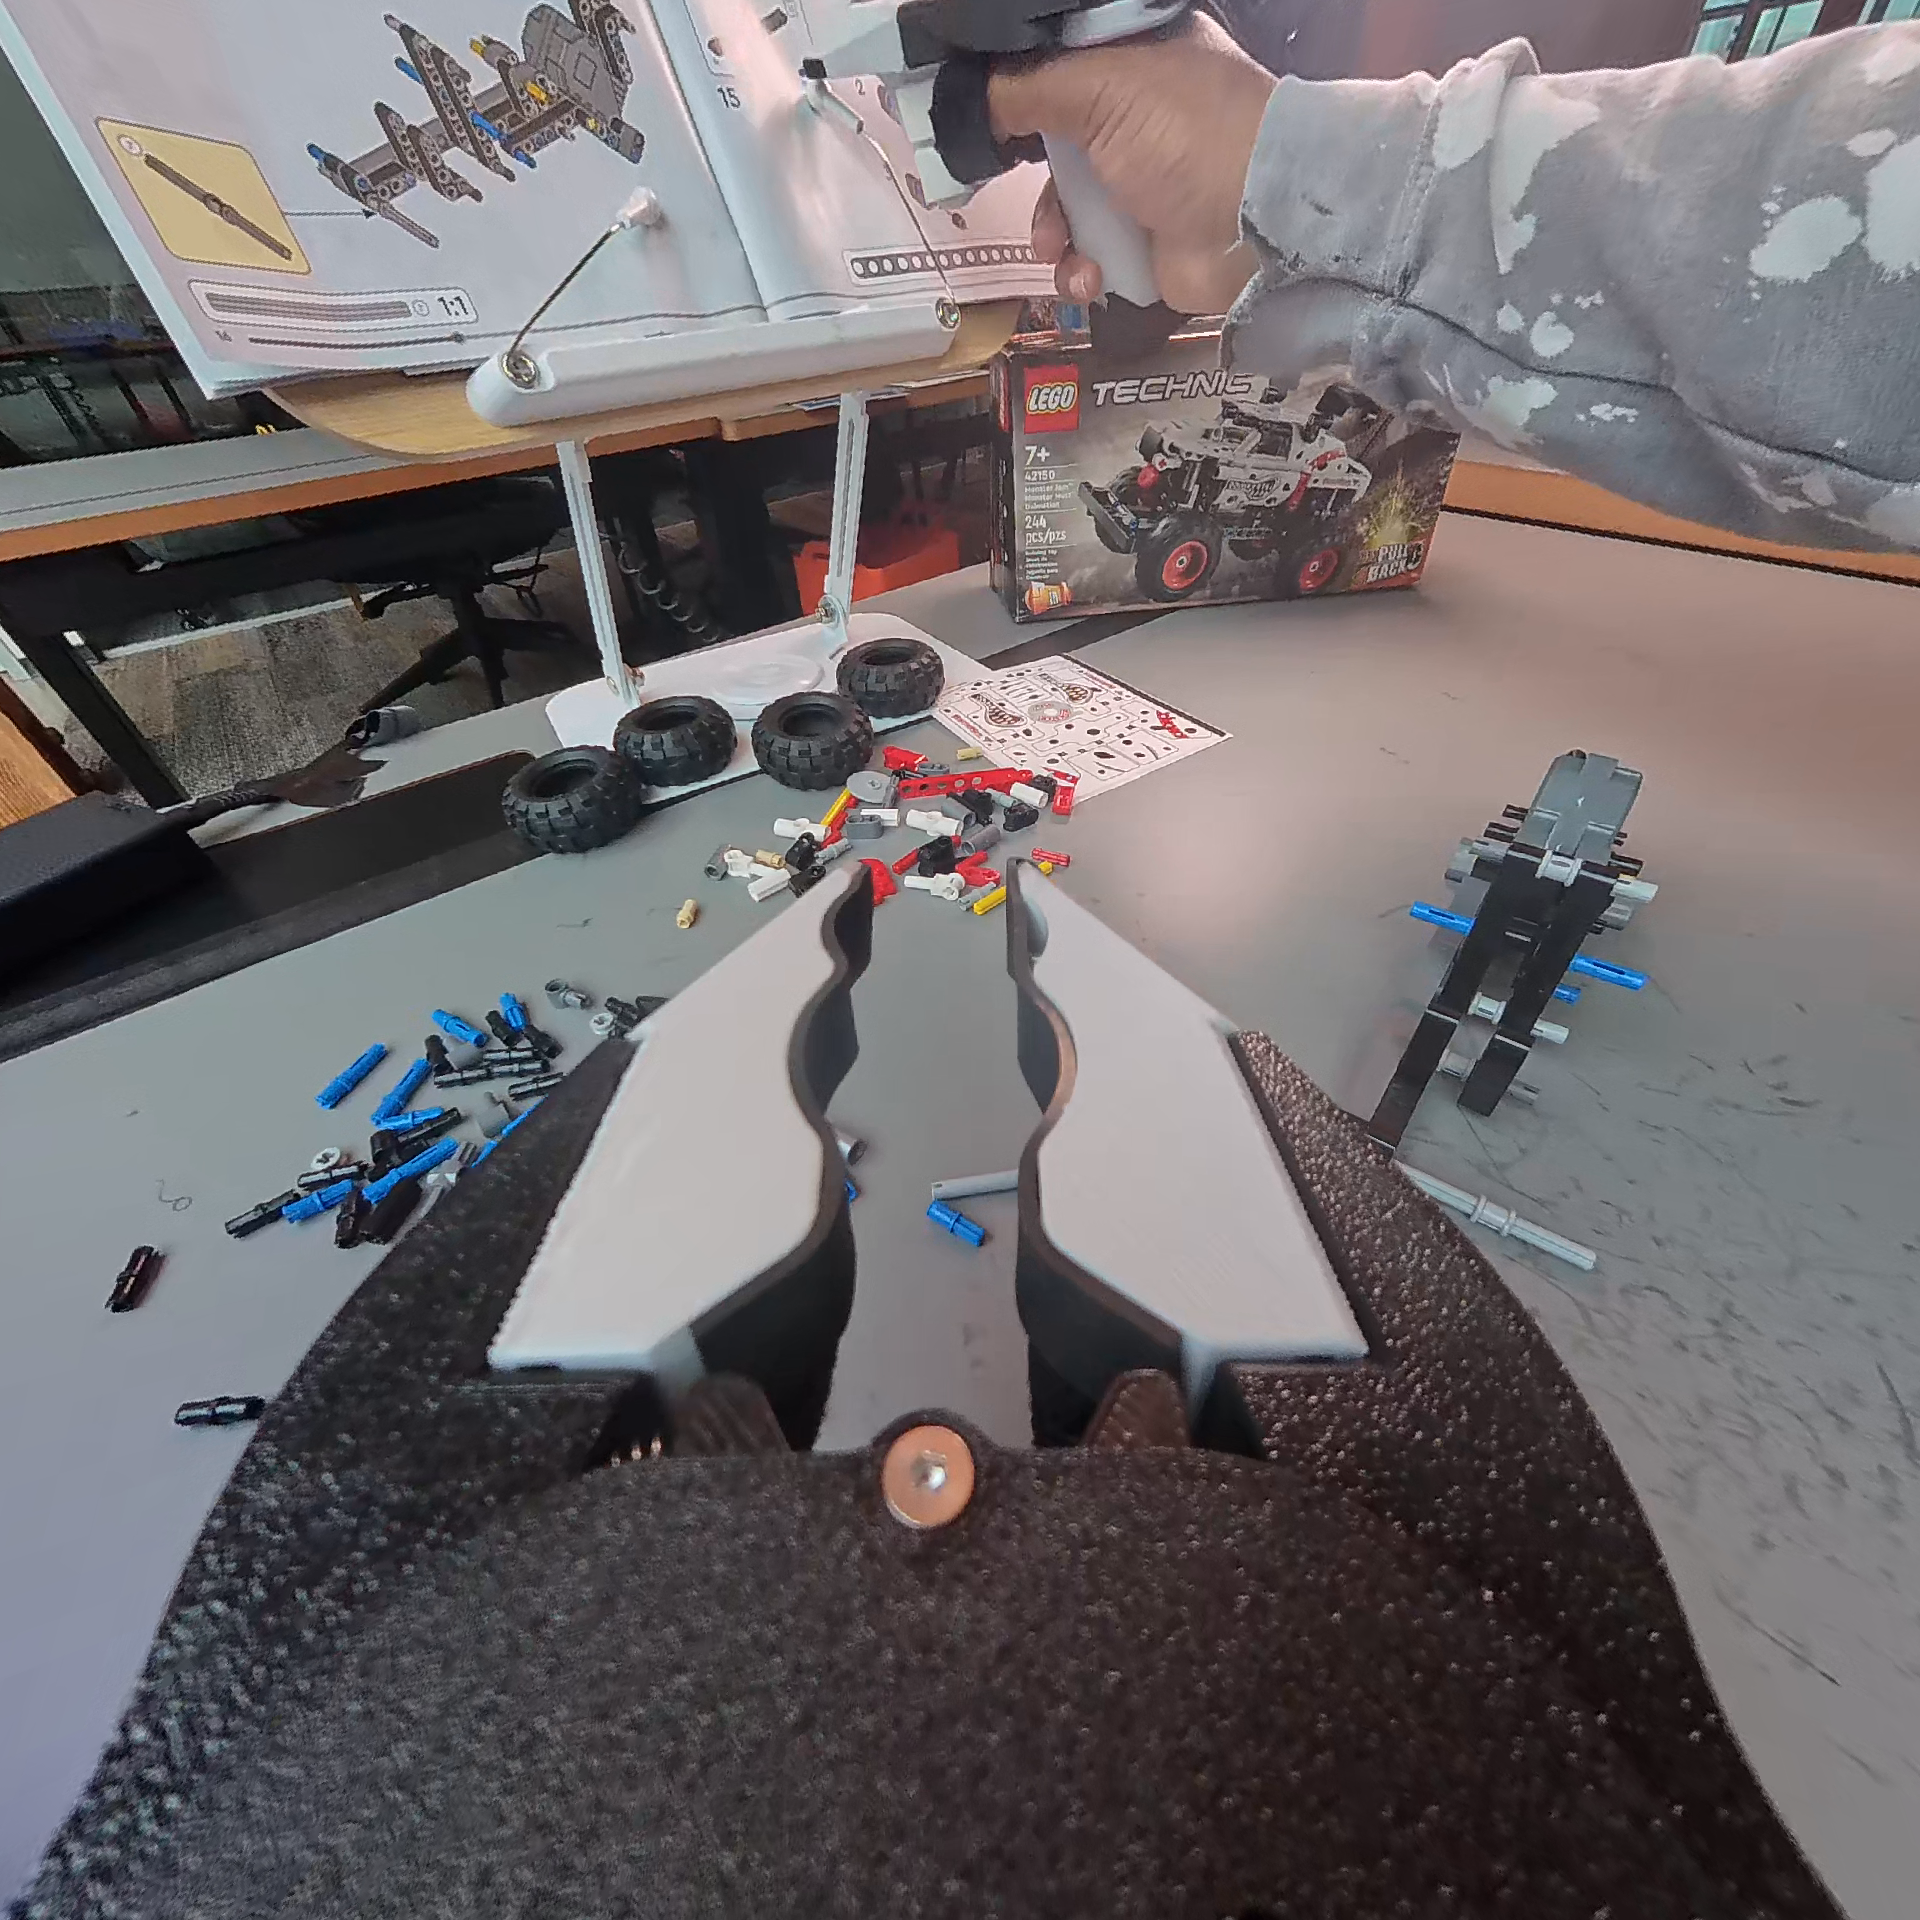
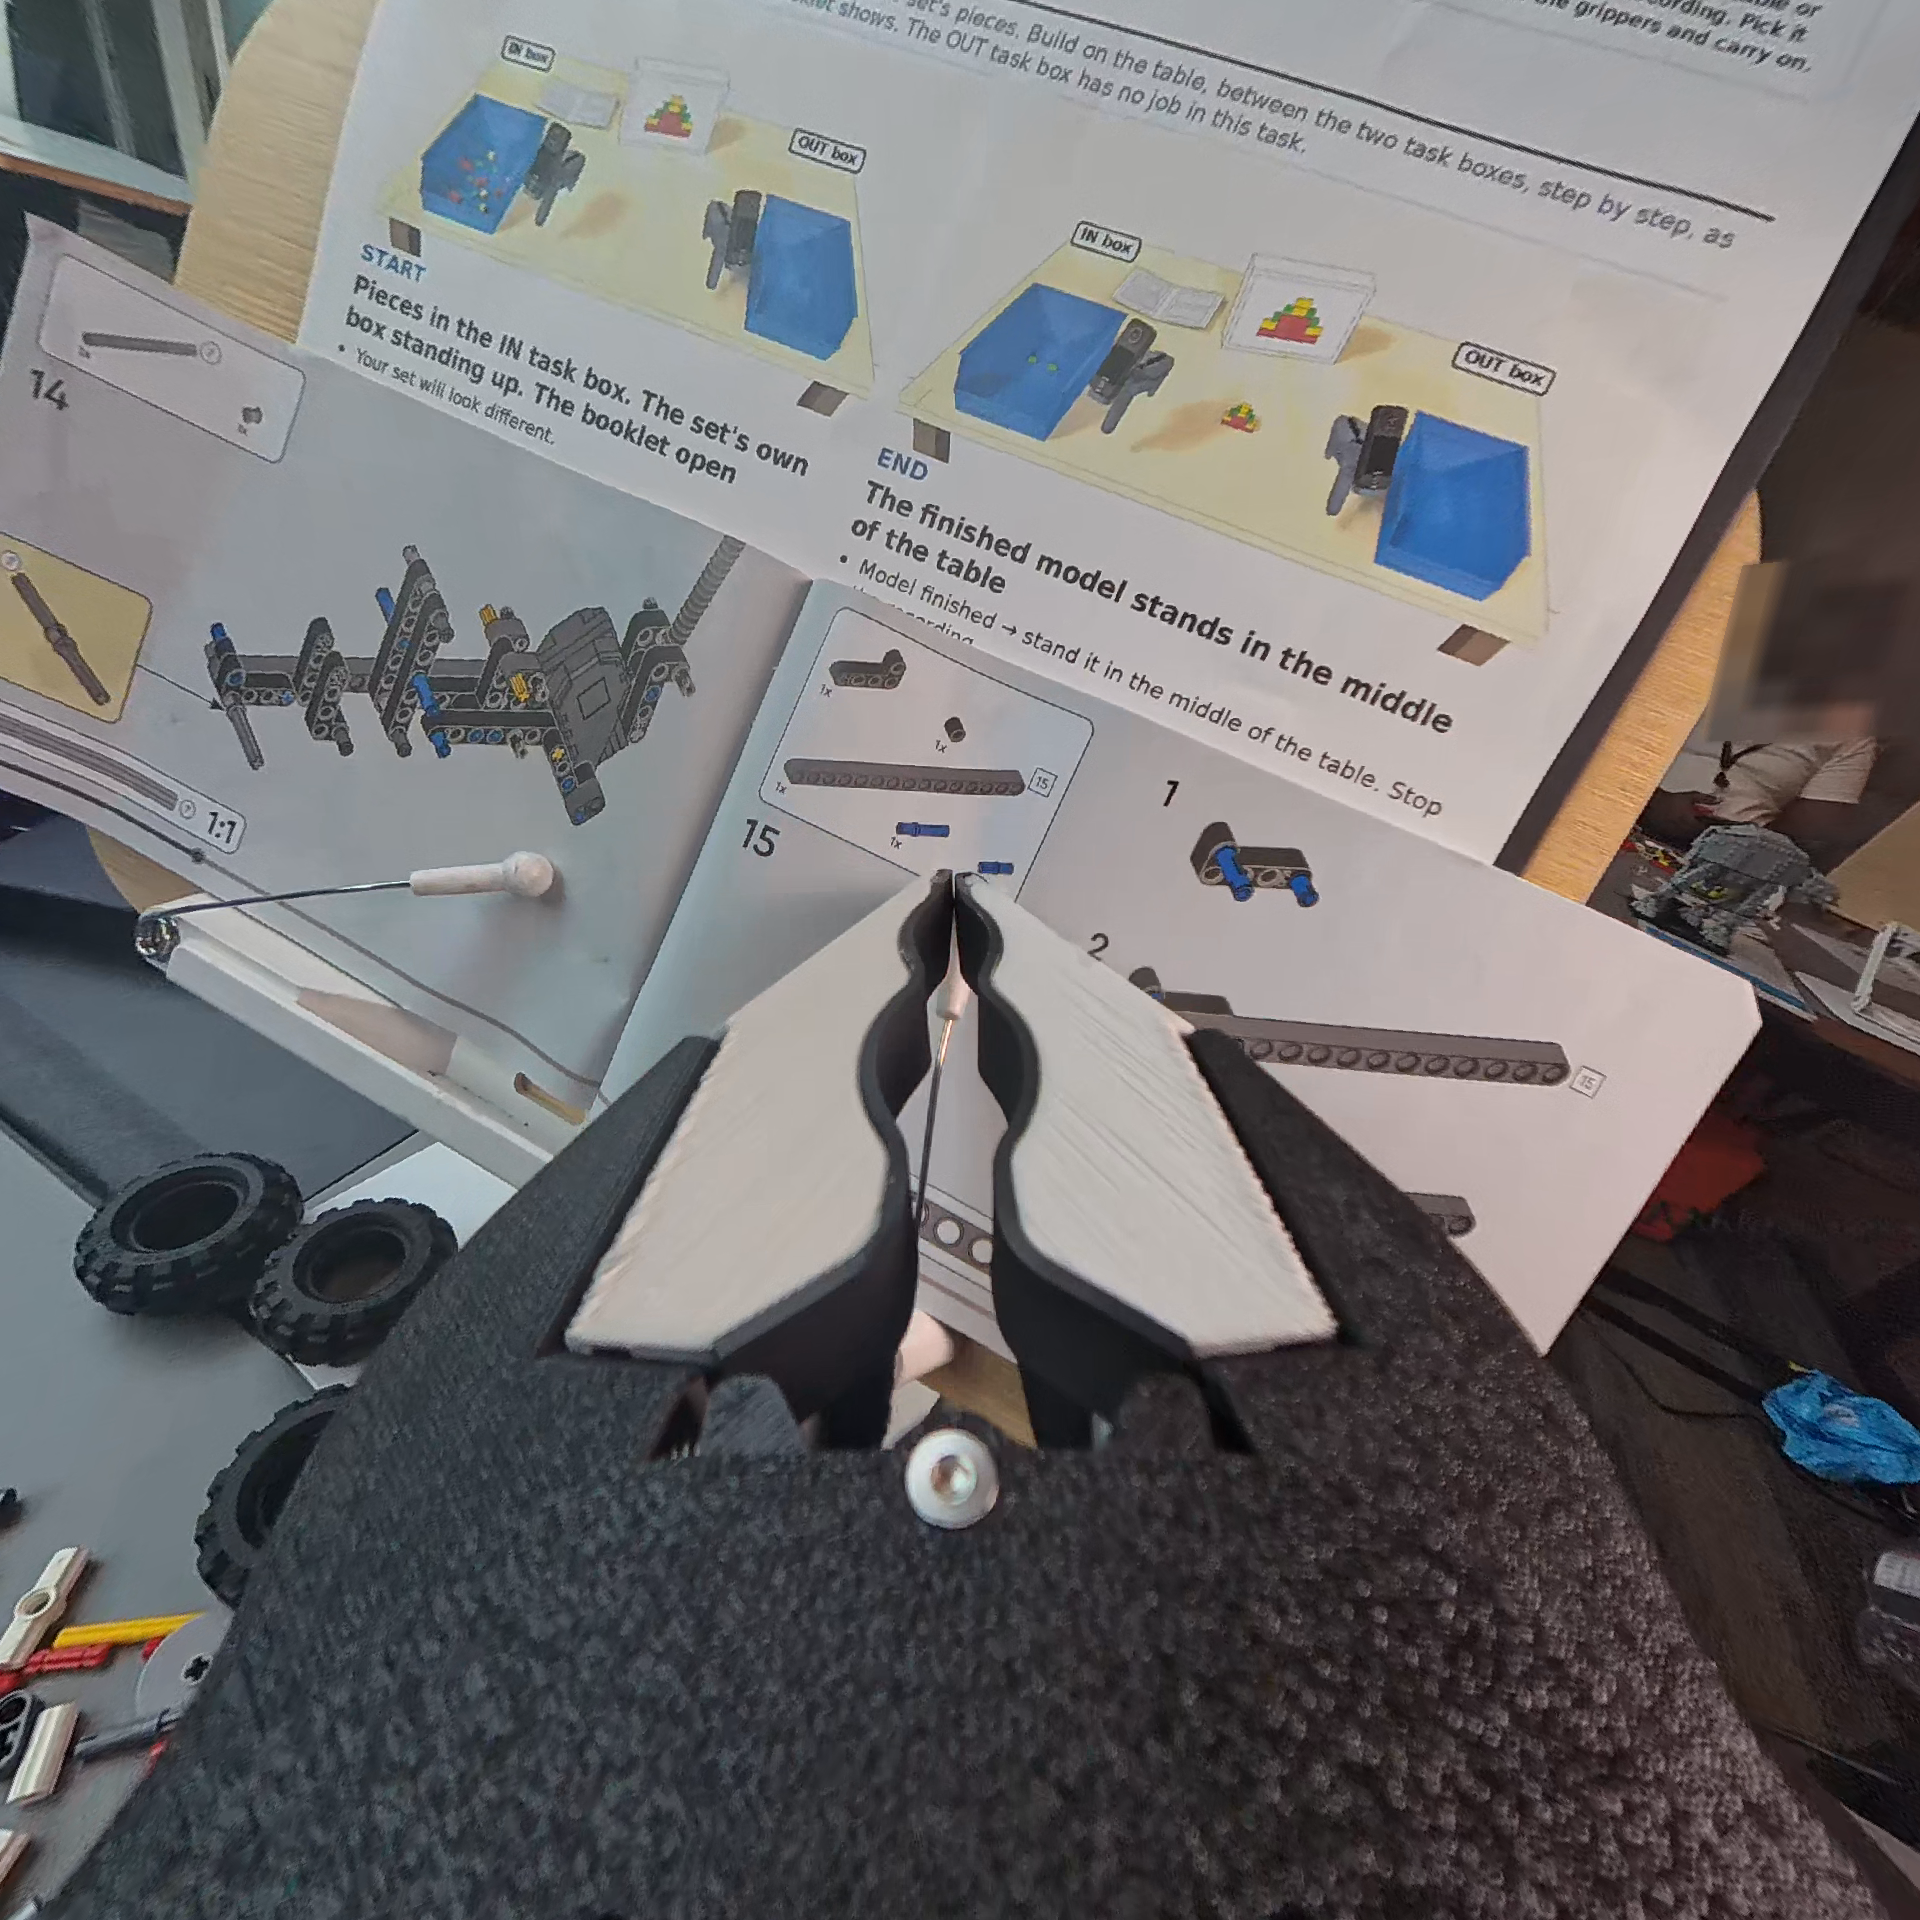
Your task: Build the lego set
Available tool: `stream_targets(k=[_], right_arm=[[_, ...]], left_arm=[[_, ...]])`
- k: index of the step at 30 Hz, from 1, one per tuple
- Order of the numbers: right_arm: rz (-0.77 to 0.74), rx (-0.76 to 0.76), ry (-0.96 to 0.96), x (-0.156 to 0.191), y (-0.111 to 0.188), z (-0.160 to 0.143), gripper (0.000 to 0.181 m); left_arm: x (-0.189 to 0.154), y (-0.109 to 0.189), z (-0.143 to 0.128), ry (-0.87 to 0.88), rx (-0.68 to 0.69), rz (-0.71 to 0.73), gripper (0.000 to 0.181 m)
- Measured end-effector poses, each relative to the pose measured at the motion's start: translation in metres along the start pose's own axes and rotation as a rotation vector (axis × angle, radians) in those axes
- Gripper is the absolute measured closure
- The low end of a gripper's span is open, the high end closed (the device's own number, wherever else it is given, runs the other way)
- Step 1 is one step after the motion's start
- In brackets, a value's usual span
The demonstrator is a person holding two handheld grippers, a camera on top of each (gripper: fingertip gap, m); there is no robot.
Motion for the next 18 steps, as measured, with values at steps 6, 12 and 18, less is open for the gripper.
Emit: stream_targets(k=[6, 12, 18], right_arm=[[-0.033, -0.016, -0.01, -0.003, 0.005, 0.0, 0.181], [-0.042, -0.015, 0.005, -0.006, 0.013, -0.003, 0.181], [-0.008, -0.057, -0.019, 0.0, 0.037, -0.009, 0.175]], left_arm=[[0.0, 0.0, 0.0, -0.004, 0.002, 0.0, 0.152], [-0.001, -0.001, -0.001, -0.011, 0.006, -0.003, 0.152], [-0.001, -0.001, -0.001, -0.011, 0.005, -0.003, 0.152]])
Point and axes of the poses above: each gripper's, where its closed fingertips meet, y back along the fingers, z out of its top, x = y × z across the jaws, the point moved 10 cm from there along y, back along the fingers, and after that the axes turned 7 degrees about z, right-handed, at the moved point
